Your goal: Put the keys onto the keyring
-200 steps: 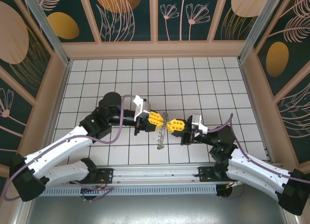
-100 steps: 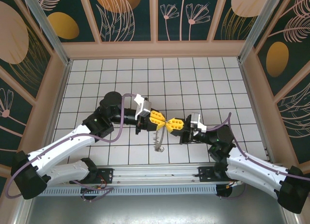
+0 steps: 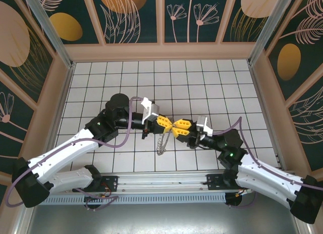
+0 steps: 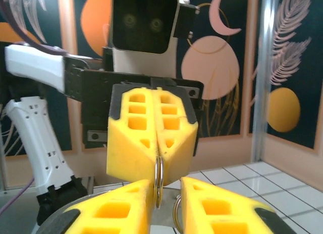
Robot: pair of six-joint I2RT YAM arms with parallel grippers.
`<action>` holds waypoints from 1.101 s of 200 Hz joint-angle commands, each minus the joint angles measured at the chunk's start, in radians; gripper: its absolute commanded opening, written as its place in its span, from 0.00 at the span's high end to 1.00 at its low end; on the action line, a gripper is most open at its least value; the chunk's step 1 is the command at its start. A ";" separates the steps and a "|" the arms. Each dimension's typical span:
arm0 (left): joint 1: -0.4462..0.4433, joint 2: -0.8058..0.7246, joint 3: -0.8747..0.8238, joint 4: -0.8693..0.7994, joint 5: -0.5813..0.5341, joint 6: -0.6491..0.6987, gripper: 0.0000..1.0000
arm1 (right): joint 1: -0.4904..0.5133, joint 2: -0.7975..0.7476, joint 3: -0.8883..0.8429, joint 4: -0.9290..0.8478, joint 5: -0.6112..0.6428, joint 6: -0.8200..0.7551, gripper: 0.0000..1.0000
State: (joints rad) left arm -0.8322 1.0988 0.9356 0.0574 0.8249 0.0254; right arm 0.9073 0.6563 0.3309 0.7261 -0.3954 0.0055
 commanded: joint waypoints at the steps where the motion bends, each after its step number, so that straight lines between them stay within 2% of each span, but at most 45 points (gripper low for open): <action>1: -0.011 0.002 0.083 -0.168 -0.071 0.119 1.00 | 0.039 -0.046 0.101 -0.283 0.156 -0.124 0.76; 36: -0.011 0.046 0.160 -0.341 -0.141 0.215 1.00 | 0.046 -0.091 0.159 -0.495 0.219 -0.180 0.76; 94: -0.011 0.089 0.252 -0.510 -0.221 0.306 1.00 | 0.059 -0.047 0.237 -0.663 0.251 -0.260 0.78; 152: -0.012 0.126 0.288 -0.592 -0.228 0.346 1.00 | 0.079 -0.002 0.254 -0.671 0.252 -0.298 0.80; 220: -0.021 0.142 0.289 -0.592 -0.238 0.347 1.00 | 0.087 0.032 0.259 -0.639 0.216 -0.308 0.80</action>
State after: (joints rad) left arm -0.8410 1.2400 1.1915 -0.5308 0.5896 0.3485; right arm 0.9852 0.6819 0.5549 0.0479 -0.1635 -0.2832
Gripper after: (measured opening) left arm 0.043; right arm 0.199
